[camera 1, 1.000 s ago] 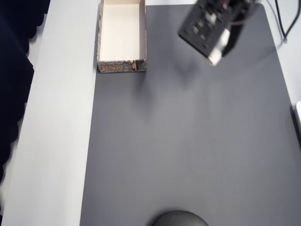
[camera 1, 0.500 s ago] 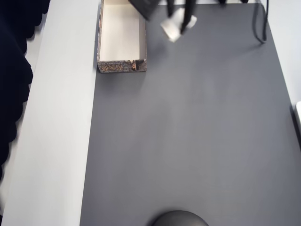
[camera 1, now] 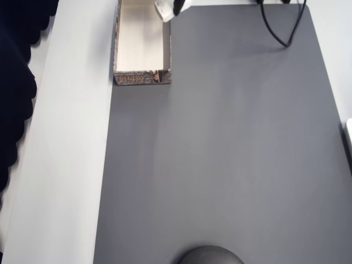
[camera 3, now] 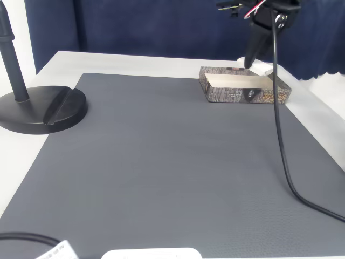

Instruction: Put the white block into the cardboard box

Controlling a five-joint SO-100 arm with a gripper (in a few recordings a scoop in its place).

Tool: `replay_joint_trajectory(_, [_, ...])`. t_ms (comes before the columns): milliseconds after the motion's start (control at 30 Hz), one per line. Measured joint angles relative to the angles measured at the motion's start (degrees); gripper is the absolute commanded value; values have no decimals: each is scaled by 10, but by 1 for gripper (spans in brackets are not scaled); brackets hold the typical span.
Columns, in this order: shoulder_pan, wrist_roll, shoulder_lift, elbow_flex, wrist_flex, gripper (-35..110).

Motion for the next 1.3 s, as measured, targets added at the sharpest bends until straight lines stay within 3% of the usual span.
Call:
replay_joint_trajectory(300, [26,20,-46,-10,-29,-2])
replay_joint_trajectory(700, [28,26,-118,-147,-17,-2])
replay_joint_trajectory(1300, [47,120,-142,-185,17,-2])
